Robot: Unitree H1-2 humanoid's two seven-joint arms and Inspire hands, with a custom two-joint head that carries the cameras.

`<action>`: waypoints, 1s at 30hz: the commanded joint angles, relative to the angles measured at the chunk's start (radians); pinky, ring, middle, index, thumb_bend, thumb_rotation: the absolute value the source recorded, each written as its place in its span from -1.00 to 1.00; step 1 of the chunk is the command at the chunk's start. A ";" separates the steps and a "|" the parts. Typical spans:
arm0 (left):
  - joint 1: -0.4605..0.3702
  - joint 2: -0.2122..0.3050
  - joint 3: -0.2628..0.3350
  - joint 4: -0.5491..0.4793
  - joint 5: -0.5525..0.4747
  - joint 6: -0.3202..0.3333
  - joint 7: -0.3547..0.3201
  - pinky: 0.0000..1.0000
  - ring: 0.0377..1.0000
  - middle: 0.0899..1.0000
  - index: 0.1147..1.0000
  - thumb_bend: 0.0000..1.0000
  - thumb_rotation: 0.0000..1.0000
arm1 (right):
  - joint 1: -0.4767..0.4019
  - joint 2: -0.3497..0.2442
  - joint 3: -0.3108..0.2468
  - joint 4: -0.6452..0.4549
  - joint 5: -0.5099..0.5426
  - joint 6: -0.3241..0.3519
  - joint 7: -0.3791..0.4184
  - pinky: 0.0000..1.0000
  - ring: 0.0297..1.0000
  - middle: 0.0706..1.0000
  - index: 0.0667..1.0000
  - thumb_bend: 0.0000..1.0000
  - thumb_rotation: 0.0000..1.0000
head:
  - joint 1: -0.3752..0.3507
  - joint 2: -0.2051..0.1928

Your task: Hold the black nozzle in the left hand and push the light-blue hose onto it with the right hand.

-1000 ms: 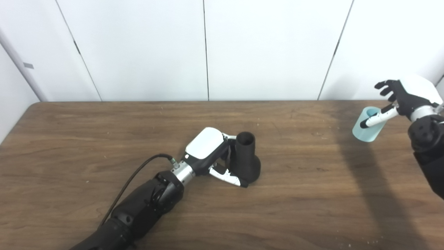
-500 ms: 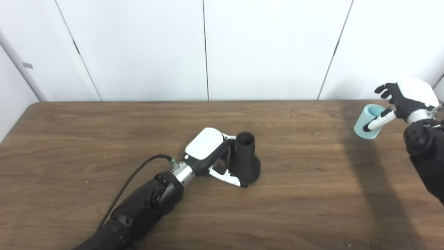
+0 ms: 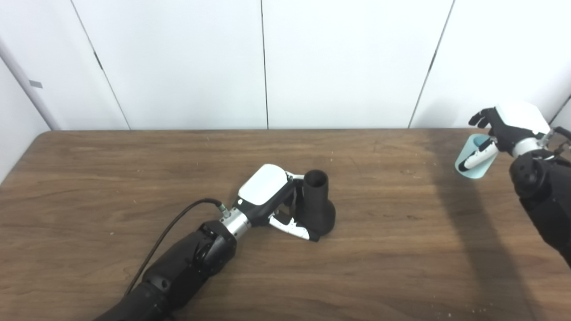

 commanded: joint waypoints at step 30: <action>0.156 0.004 -0.071 0.064 0.056 0.038 -0.154 -0.53 -0.47 -0.51 -0.59 0.28 -0.16 | -0.057 -0.074 0.033 -0.057 -0.038 -0.044 0.058 -0.77 -0.67 -0.55 -0.11 0.04 -0.75 | -0.003 0.010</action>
